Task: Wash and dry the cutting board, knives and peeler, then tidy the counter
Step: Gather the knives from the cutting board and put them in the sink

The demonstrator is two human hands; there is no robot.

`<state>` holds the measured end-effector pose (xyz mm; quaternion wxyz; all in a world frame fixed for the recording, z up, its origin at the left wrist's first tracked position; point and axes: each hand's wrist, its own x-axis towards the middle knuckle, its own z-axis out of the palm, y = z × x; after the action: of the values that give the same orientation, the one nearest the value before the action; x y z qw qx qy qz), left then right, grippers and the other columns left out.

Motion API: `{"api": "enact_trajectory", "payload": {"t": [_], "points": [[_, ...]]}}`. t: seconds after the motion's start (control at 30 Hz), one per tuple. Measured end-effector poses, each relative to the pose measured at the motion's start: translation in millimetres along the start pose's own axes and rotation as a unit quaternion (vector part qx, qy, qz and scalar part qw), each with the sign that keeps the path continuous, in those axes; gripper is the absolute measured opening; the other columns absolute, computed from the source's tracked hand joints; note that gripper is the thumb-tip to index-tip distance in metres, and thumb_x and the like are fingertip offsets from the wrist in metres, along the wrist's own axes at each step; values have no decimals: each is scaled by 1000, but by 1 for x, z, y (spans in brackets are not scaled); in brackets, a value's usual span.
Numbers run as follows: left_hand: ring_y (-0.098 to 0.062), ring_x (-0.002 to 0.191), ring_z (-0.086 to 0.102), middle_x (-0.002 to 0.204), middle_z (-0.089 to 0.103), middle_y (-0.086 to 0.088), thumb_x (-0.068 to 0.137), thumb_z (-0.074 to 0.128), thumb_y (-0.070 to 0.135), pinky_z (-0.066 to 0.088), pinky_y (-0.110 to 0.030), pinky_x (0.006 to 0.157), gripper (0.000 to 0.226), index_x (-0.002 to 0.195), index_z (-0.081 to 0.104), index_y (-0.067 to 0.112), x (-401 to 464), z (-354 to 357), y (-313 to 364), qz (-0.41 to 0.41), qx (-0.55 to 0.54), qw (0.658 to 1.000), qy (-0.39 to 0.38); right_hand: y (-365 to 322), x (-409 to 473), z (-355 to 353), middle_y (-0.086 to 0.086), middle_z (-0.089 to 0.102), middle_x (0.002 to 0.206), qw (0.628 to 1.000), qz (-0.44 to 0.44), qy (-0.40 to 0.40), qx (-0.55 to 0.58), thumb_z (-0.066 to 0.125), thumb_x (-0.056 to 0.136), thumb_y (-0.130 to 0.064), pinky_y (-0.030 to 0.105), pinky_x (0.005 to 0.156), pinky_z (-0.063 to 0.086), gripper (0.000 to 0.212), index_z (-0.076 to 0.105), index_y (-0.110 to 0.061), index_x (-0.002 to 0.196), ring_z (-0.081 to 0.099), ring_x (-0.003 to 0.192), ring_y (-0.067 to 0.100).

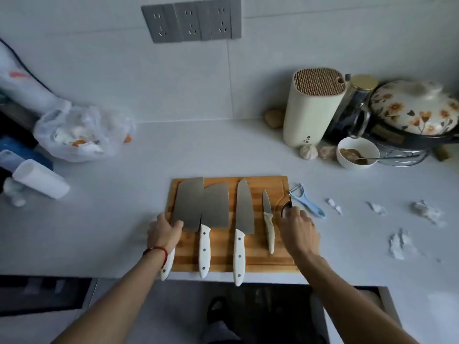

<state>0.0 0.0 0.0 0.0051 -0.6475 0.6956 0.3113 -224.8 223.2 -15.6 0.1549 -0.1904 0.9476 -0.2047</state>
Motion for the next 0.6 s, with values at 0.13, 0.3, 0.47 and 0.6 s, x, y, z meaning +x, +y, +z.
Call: {"api": "enact_trajectory", "payload": {"t": [0.13, 0.3, 0.47, 0.6], "points": [[-36, 122, 46, 131, 48, -18, 83, 70, 46, 49, -46, 92, 58, 123, 53, 8, -17, 10, -12, 42, 123, 991, 25, -29, -21, 18, 10, 61, 119, 995, 49, -56, -67, 56, 98, -36, 36, 72, 47, 36, 52, -12, 124, 64, 101, 32], [-36, 125, 43, 133, 44, -17, 82, 73, 45, 48, -47, 99, 66, 129, 49, 5, -22, 20, -24, 36, 83, 996, -9, -36, -30, 18, 11, 68, 99, 991, 114, -61, -33, 61, 91, -21, 35, 63, 45, 18, 63, -6, 101, 63, 80, 30], [-31, 120, 45, 127, 44, -12, 70, 66, 76, 49, -39, 89, 90, 127, 45, 10, -28, 18, -25, 64, 101, 992, -35, -53, -69, 34, -3, 67, 72, 990, 77, -78, 94, 63, 93, -39, 28, 52, 52, 26, 64, -16, 81, 63, 61, 14], [-26, 112, 47, 125, 43, -8, 61, 60, 90, 47, -37, 85, 104, 127, 37, 13, -41, 25, -19, 74, 165, 983, -14, -72, -83, 52, 1, 69, 90, 989, 70, -83, 99, 59, 97, -36, 37, 71, 59, 22, 60, -14, 97, 67, 77, 20]]}}
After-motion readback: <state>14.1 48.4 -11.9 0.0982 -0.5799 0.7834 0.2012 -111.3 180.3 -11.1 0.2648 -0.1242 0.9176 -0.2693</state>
